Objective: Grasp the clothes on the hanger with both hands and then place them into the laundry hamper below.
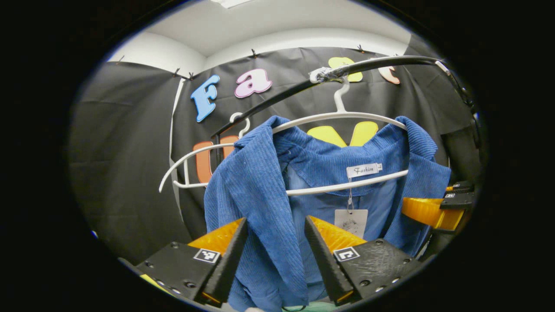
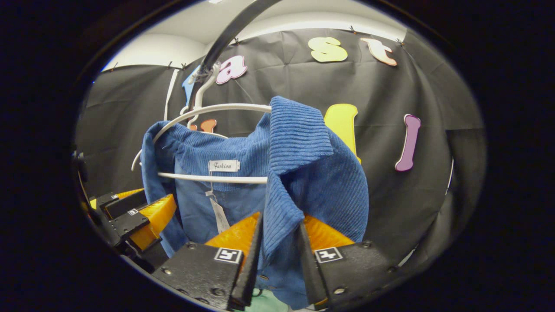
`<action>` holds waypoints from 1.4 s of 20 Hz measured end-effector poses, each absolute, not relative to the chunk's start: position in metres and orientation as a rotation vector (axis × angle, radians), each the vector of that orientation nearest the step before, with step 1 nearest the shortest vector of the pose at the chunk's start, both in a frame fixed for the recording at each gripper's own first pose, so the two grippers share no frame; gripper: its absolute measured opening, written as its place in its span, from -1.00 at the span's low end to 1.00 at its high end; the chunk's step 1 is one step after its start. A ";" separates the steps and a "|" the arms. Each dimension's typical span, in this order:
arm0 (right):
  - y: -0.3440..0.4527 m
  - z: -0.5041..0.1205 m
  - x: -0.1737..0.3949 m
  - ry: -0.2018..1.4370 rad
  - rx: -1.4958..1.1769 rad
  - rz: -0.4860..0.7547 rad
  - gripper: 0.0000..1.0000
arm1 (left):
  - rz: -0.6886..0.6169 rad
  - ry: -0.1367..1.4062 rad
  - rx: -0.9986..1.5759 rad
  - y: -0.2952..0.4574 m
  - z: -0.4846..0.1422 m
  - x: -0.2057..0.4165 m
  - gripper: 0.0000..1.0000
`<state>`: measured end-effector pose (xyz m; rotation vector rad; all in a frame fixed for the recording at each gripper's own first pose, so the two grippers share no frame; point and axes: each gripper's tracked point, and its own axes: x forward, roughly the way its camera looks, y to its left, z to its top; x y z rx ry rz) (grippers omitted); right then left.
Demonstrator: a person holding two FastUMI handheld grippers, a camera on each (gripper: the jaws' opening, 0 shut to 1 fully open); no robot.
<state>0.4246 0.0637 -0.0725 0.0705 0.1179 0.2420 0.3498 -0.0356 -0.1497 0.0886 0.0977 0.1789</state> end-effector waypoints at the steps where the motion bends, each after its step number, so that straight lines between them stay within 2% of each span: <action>1: 0.062 -0.075 0.425 0.118 0.076 0.234 -0.26 | 0.176 0.098 0.092 -0.036 -0.150 0.350 0.39; 2: 0.060 -0.076 0.426 0.119 0.081 0.230 -0.38 | 0.181 0.097 0.094 -0.034 -0.148 0.350 0.32; 3: 0.061 -0.076 0.425 0.119 0.089 0.238 -0.62 | 0.184 0.099 0.090 -0.032 -0.149 0.351 0.17; 5: 0.067 -0.080 0.423 0.125 0.128 0.291 -0.77 | 0.179 0.119 0.065 -0.032 -0.154 0.350 -0.13; 6: 0.071 -0.082 0.421 0.145 0.163 0.323 -0.80 | 0.168 0.121 0.051 -0.033 -0.155 0.350 -0.22; 7: 0.073 -0.083 0.420 0.151 0.191 0.344 -0.82 | 0.150 0.115 0.046 -0.038 -0.153 0.349 -0.43; 8: 0.071 -0.083 0.419 0.145 0.192 0.355 -0.82 | 0.190 0.113 0.055 -0.029 -0.151 0.346 -0.50; 11: 0.067 -0.076 0.414 0.107 0.162 0.373 -0.82 | 0.175 0.128 0.045 -0.026 -0.158 0.350 -0.85; 13: 0.065 -0.074 0.413 0.104 0.186 0.382 -0.82 | 0.212 0.128 0.071 -0.016 -0.154 0.348 -0.89; 14: 0.064 -0.073 0.414 0.100 0.198 0.384 -0.84 | 0.199 0.124 0.069 -0.017 -0.151 0.350 -1.00; 19: 0.059 -0.054 0.405 0.046 0.222 0.430 -0.92 | 0.209 0.082 0.083 -0.012 -0.134 0.350 -0.92; 22: 0.056 -0.044 0.403 0.026 0.268 0.460 -0.91 | 0.232 0.063 0.077 0.000 -0.124 0.349 -1.00; 23: 0.057 -0.041 0.401 0.023 0.294 0.483 -0.91 | 0.237 0.058 0.074 0.002 -0.120 0.350 -0.94; 24: 0.057 -0.036 0.401 0.021 0.318 0.495 -0.91 | 0.244 0.049 0.072 0.005 -0.116 0.349 -1.00; 25: 0.060 -0.031 0.399 0.015 0.341 0.523 -0.91 | 0.247 0.038 0.070 0.007 -0.111 0.349 -0.94; 26: 0.061 -0.023 0.398 0.005 0.368 0.550 -0.91 | 0.250 0.030 0.067 0.010 -0.106 0.350 -1.00; 28: 0.063 -0.012 0.392 -0.002 0.467 0.614 -0.92 | 0.257 0.016 0.057 0.017 -0.097 0.353 -0.97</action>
